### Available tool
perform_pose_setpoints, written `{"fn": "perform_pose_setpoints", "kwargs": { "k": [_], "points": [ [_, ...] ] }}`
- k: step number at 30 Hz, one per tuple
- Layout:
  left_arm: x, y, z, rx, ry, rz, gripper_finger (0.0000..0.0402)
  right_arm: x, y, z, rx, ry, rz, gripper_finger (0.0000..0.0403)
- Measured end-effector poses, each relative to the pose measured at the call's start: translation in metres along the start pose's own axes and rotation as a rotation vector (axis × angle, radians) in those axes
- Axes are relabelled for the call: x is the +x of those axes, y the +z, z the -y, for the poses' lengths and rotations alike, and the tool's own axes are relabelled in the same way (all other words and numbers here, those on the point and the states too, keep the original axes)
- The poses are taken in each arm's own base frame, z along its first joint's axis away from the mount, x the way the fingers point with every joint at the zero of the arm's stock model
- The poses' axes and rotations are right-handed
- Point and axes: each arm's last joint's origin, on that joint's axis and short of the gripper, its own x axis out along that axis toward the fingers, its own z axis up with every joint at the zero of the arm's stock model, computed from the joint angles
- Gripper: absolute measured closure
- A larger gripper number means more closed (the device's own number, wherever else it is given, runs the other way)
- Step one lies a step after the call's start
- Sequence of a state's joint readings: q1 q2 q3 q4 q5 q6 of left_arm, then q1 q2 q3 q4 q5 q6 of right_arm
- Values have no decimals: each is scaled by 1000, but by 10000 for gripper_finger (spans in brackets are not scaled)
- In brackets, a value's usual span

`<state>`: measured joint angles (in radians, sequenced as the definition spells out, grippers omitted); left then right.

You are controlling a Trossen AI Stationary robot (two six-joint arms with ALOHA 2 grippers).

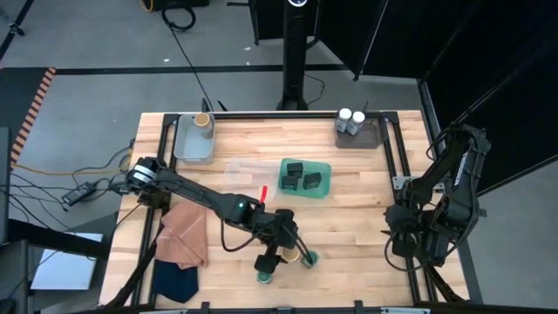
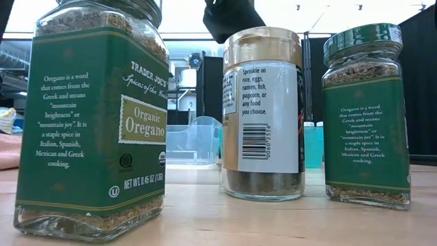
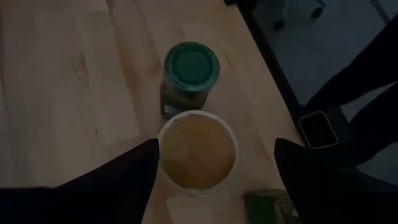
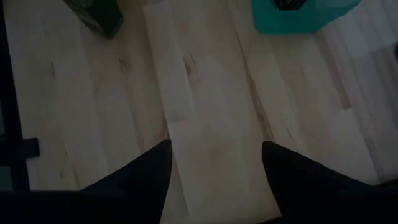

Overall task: Sort spices by type
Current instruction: Put the brown seasoning bottle into the gray bin

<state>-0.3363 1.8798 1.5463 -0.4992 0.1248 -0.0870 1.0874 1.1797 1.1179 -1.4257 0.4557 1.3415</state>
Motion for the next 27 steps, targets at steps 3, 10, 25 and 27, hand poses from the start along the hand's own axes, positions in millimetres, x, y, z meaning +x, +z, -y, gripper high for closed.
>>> {"fn": "perform_pose_setpoints", "kwargs": {
  "k": [3,10,25,27],
  "points": [
    [0,0,2,-3,-3,2,64,0,0,0,2,0,0,144],
    [1,0,4,19,14,8,45,0,0,0,3,0,0,147],
    [24,-5,4,86,93,-7,45,0,1,-2,49,19,27,149],
    [26,-9,4,93,93,-33,45,0,1,-3,52,26,29,148]
  ]
}}
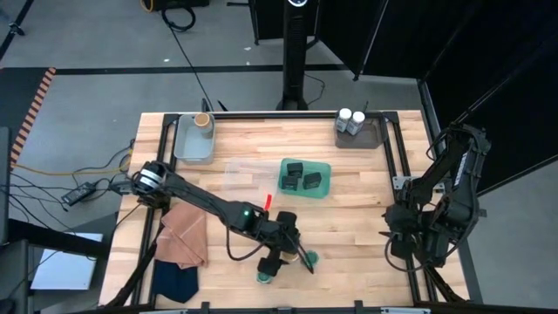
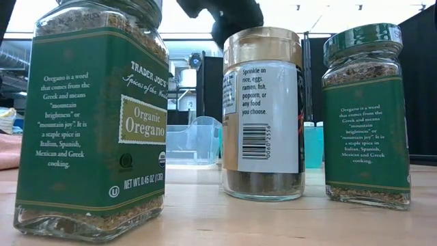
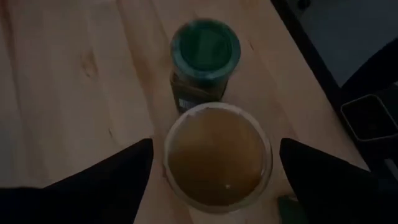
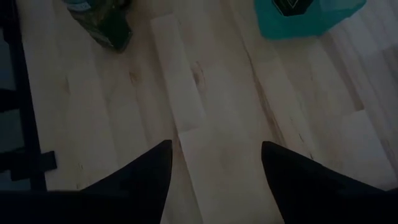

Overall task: Sort spices by type
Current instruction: Put the brown seasoning bottle into the gray bin

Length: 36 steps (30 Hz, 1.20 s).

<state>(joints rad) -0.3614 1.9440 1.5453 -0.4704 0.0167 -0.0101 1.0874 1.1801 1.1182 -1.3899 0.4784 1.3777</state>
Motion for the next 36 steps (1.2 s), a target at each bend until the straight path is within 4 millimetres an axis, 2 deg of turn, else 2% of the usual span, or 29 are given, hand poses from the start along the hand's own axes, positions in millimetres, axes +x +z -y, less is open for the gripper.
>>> {"fn": "perform_pose_setpoints", "kwargs": {
  "k": [7,16,26,36],
  "points": [
    [7,1,0,0,-20,22,45,4,-2,-4,-13,-12,-2,149],
    [8,0,0,1,-15,11,50,25,-12,-10,22,2,-8,150],
    [10,-1,0,11,-32,6,107,28,-14,-10,36,4,-8,155],
    [10,-1,-1,25,4,8,131,28,-14,-10,43,3,-8,158]
  ]
}}
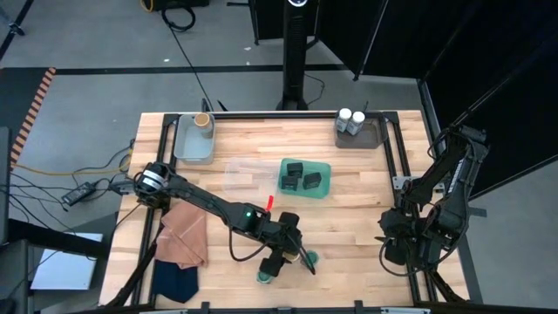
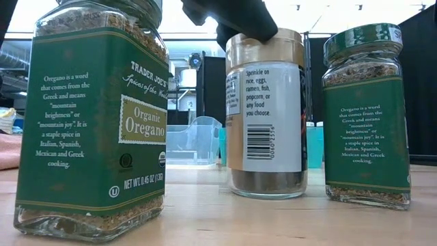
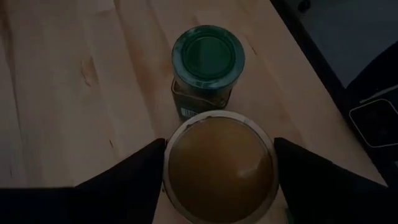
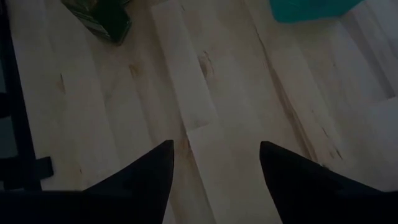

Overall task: Sort spices by type
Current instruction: Put the brown seasoning bottle into the gray bin

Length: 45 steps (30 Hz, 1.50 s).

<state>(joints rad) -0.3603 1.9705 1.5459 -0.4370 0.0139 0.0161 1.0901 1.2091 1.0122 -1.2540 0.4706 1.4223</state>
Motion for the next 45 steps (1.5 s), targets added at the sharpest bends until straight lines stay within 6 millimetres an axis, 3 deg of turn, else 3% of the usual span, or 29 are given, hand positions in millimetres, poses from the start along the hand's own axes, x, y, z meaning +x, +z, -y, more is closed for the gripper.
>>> {"fn": "perform_pose_setpoints", "kwargs": {
  "k": [17,28,34,45],
  "points": [
    [-8,-4,-23,-132,4,-46,135,0,0,0,0,-1,6,162],
    [-38,0,-51,-225,60,-11,135,0,0,0,0,-2,17,162],
    [-70,3,-64,-257,126,14,135,0,2,0,-1,-8,54,162],
    [-165,-6,-94,-407,389,77,135,0,2,0,0,-9,64,162]
  ]
}}
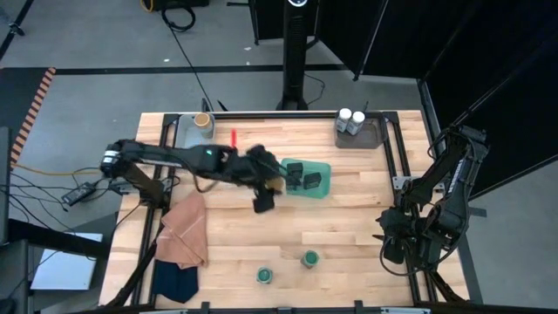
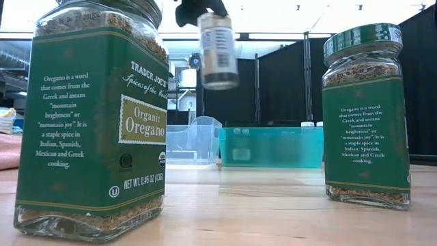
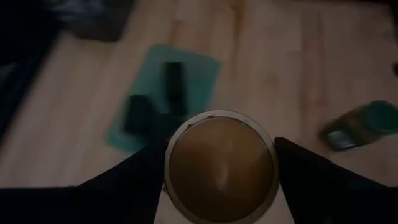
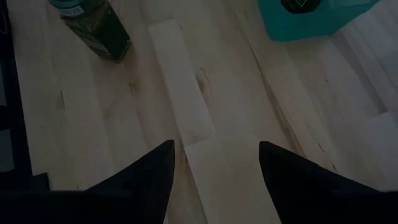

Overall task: Sort spices by type
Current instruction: Put the brown seasoning bottle into the gray bin

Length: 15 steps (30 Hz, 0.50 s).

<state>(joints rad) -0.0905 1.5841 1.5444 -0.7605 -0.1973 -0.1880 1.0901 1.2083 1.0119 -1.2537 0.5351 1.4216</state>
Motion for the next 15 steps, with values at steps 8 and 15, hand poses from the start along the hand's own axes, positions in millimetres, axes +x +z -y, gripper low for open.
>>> {"fn": "perform_pose_setpoints", "kwargs": {
  "k": [8,15],
  "points": [
    [-55,-13,-47,-107,198,-58,135,0,0,0,23,1,9,162],
    [-85,-44,-76,-188,345,-111,135,0,1,0,47,-2,42,162]
  ]
}}
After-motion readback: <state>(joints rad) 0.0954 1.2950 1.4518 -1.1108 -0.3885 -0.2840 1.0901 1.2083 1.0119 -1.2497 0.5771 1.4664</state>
